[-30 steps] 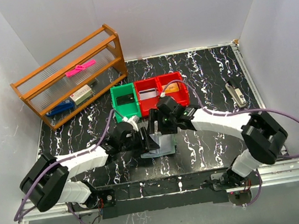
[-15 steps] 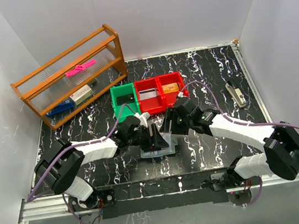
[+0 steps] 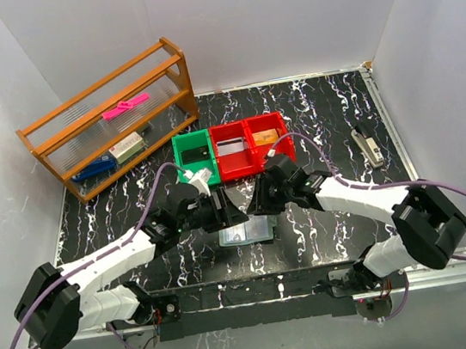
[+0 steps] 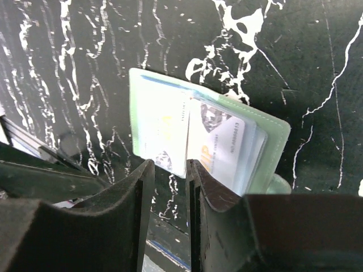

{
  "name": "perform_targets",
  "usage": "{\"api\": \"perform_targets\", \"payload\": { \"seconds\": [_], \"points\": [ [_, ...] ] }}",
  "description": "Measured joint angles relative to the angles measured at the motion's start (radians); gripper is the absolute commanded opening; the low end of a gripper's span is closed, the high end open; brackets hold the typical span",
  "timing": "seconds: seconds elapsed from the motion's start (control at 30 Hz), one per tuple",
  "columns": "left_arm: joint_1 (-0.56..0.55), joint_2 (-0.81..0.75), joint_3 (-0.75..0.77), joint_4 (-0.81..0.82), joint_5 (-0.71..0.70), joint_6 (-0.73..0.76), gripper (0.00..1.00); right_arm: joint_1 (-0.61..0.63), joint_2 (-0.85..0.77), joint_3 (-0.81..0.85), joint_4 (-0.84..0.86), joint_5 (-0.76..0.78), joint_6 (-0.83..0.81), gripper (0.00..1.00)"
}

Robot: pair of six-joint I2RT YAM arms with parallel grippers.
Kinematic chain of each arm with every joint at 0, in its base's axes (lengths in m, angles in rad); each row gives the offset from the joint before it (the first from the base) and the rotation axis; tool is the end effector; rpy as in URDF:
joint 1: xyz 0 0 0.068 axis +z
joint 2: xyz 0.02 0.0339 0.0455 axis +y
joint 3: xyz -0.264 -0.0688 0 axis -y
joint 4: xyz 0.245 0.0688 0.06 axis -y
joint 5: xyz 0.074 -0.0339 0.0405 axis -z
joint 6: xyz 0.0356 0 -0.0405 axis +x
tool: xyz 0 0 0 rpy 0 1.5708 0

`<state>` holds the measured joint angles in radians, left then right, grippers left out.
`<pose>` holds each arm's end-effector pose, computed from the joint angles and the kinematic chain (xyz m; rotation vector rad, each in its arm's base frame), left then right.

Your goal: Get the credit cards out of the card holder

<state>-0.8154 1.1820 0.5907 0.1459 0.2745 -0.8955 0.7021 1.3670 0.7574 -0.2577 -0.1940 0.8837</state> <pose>0.1674 -0.1919 0.2244 0.1067 2.2765 -1.2866 0.2034 0.1811 0.1979 0.1458 2.6439 0.8726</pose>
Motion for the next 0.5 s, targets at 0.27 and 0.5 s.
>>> {"api": "perform_targets", "payload": {
  "seconds": [0.27, 0.5],
  "points": [
    [0.0, -0.026, -0.045, -0.057, -0.076, -0.017, 0.63, 0.0, 0.049, -0.047, -0.007, 0.033, -0.013, 0.27],
    [0.0, 0.1, -0.002, -0.045, -0.055, -0.008, 0.63, -0.004, 0.052, -0.122, 0.025, 0.046, 0.003, 0.25]
  ]
}}
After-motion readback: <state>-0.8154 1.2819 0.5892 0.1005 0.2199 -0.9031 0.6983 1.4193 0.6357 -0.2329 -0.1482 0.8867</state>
